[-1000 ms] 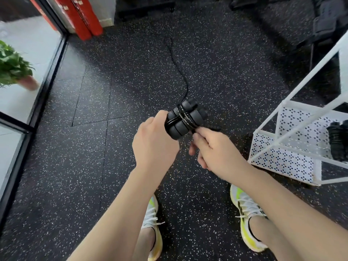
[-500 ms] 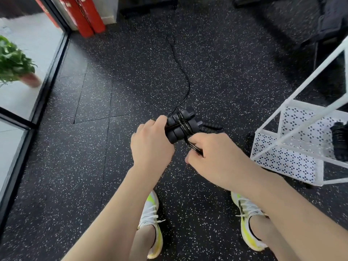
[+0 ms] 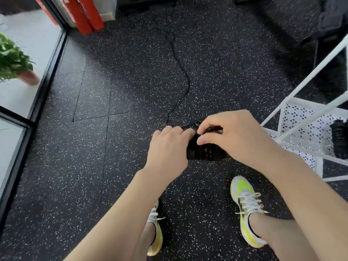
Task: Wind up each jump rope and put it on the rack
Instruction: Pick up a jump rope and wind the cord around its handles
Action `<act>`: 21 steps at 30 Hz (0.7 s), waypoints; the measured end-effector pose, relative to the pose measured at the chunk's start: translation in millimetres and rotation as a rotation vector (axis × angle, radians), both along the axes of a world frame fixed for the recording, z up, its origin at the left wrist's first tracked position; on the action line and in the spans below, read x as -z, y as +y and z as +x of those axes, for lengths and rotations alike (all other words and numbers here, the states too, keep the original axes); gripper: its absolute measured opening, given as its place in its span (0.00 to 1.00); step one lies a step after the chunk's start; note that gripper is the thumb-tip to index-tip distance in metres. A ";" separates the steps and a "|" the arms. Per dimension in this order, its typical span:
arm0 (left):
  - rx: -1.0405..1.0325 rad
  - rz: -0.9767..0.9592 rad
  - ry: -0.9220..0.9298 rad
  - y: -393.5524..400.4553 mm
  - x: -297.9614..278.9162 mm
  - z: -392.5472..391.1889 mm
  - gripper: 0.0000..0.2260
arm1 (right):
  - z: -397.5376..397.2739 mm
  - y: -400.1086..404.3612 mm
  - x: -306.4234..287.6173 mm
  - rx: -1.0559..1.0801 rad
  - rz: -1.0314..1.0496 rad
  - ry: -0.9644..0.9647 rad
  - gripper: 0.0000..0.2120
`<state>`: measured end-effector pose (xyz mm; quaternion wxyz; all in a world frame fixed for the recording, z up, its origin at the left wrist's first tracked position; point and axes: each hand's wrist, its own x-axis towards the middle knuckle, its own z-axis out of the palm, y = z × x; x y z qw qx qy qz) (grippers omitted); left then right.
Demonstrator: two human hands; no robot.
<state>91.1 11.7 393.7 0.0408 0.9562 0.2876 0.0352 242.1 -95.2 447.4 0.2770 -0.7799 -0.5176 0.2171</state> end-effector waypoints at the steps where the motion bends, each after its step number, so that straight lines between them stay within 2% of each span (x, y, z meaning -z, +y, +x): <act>1: 0.023 0.008 -0.012 -1.2 1.6 0.2 0.16 | 4.7 0.0 0.9 0.006 -0.007 0.008 0.05; 11: 0.176 0.038 -0.185 3.4 10.3 0.1 0.14 | 30.0 -3.5 2.9 -0.035 -0.024 0.292 0.06; 16: 0.224 0.005 -0.281 4.5 4.5 -0.8 0.18 | 37.1 -5.2 5.8 -0.047 -0.003 0.433 0.05; 19: 0.224 -0.057 -0.346 4.8 1.3 -1.3 0.18 | 36.2 -3.2 9.0 -0.044 0.027 0.594 0.05; 21: 0.219 -0.126 -0.403 4.9 -0.6 -1.3 0.19 | 32.9 -1.8 13.3 -0.040 0.052 0.792 0.06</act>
